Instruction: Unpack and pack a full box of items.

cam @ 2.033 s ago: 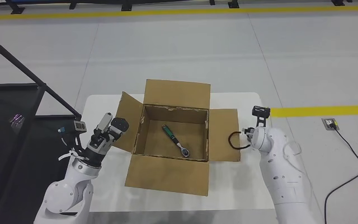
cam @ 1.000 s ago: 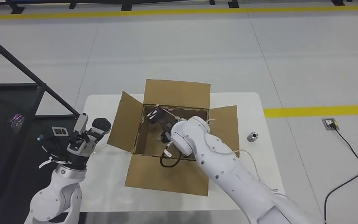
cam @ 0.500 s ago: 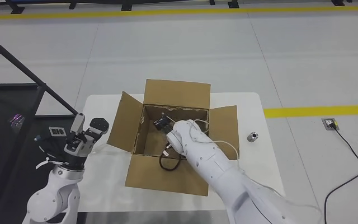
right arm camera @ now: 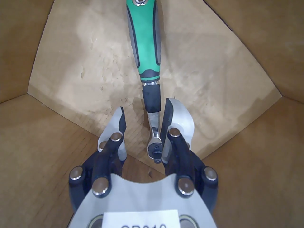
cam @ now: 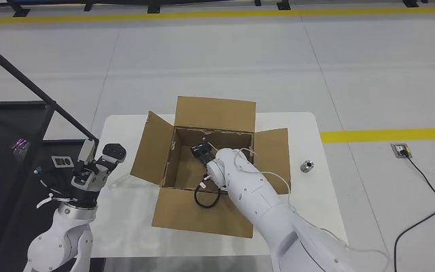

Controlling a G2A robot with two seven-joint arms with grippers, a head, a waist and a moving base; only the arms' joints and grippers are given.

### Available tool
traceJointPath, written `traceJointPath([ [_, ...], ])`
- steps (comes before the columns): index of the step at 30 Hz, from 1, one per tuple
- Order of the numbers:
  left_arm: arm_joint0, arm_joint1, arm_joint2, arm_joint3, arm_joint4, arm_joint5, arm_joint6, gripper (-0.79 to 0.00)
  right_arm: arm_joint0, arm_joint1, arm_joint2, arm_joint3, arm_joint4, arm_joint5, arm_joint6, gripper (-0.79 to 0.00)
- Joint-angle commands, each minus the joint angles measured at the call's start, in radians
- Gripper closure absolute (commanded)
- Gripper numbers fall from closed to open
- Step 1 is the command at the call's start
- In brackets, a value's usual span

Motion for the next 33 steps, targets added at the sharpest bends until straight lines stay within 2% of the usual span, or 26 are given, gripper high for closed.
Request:
traceJointPath([
  [1, 0.000, 0.000, 0.000, 0.000, 0.000, 0.000, 0.000, -0.785, 0.000, 0.000, 0.000, 0.000, 0.000, 0.000, 0.001, -0.339],
  [11, 0.000, 0.000, 0.000, 0.000, 0.000, 0.000, 0.000, -0.785, 0.000, 0.000, 0.000, 0.000, 0.000, 0.000, 0.001, -0.339],
  [14, 0.018, 0.000, -0.015, -0.016, 0.003, -0.014, 0.009, -0.785, -0.011, -0.001, -0.006, 0.001, -0.021, 0.035, -0.075, -0.379],
  [20, 0.049, 0.000, -0.042, -0.051, 0.008, -0.037, 0.041, -0.785, -0.002, -0.004, 0.000, -0.006, -0.027, 0.055, -0.127, -0.391],
  [24, 0.064, 0.002, -0.079, -0.050, 0.023, -0.025, 0.048, -0.785, 0.003, -0.004, 0.006, -0.008, -0.027, 0.064, -0.158, -0.428],
  [28, 0.077, 0.006, -0.101, -0.038, 0.070, 0.020, 0.046, -0.785, 0.007, -0.004, 0.015, -0.013, -0.020, 0.062, -0.186, -0.548],
  [30, 0.082, 0.010, -0.107, -0.028, 0.094, 0.062, 0.018, -0.785, 0.009, -0.003, 0.023, -0.015, -0.010, 0.059, -0.205, -0.785],
  [33, 0.081, 0.017, -0.099, -0.007, 0.151, 0.117, -0.034, -0.785, 0.013, -0.001, 0.032, -0.019, 0.000, 0.042, -0.222, -0.785],
])
